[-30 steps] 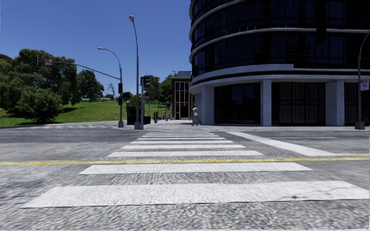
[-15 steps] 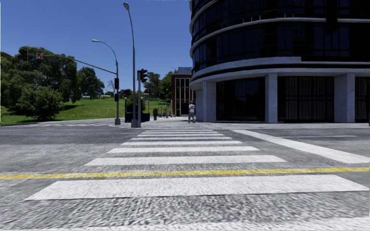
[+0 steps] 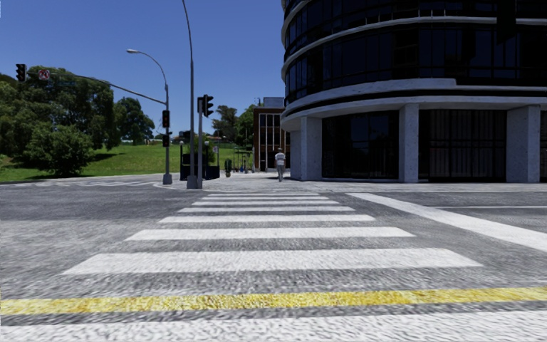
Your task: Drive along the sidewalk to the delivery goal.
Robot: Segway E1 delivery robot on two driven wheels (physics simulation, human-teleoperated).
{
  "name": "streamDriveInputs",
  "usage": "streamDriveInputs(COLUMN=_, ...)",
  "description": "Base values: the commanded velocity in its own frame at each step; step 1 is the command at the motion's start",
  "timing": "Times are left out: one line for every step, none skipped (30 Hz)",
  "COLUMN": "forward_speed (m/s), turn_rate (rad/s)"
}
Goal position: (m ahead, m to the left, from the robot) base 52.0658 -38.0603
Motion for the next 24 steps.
streamDriveInputs(forward_speed=1.76, turn_rate=0.00)
streamDriveInputs(forward_speed=1.76, turn_rate=0.00)
streamDriveInputs(forward_speed=1.76, turn_rate=0.00)
streamDriveInputs(forward_speed=1.76, turn_rate=0.00)
streamDriveInputs(forward_speed=1.76, turn_rate=0.00)
streamDriveInputs(forward_speed=1.76, turn_rate=0.00)
streamDriveInputs(forward_speed=1.76, turn_rate=0.00)
streamDriveInputs(forward_speed=1.76, turn_rate=0.00)
streamDriveInputs(forward_speed=1.76, turn_rate=0.00)
streamDriveInputs(forward_speed=1.76, turn_rate=0.00)
streamDriveInputs(forward_speed=1.76, turn_rate=0.00)
streamDriveInputs(forward_speed=1.76, turn_rate=0.00)
streamDriveInputs(forward_speed=1.76, turn_rate=0.00)
streamDriveInputs(forward_speed=1.76, turn_rate=0.00)
streamDriveInputs(forward_speed=1.76, turn_rate=0.00)
streamDriveInputs(forward_speed=1.76, turn_rate=0.00)
streamDriveInputs(forward_speed=1.76, turn_rate=0.00)
streamDriveInputs(forward_speed=1.76, turn_rate=0.00)
streamDriveInputs(forward_speed=1.76, turn_rate=0.00)
streamDriveInputs(forward_speed=1.76, turn_rate=0.00)
streamDriveInputs(forward_speed=1.76, turn_rate=0.01)
streamDriveInputs(forward_speed=1.76, turn_rate=0.08)
streamDriveInputs(forward_speed=1.76, turn_rate=0.10)
streamDriveInputs(forward_speed=1.76, turn_rate=0.11)
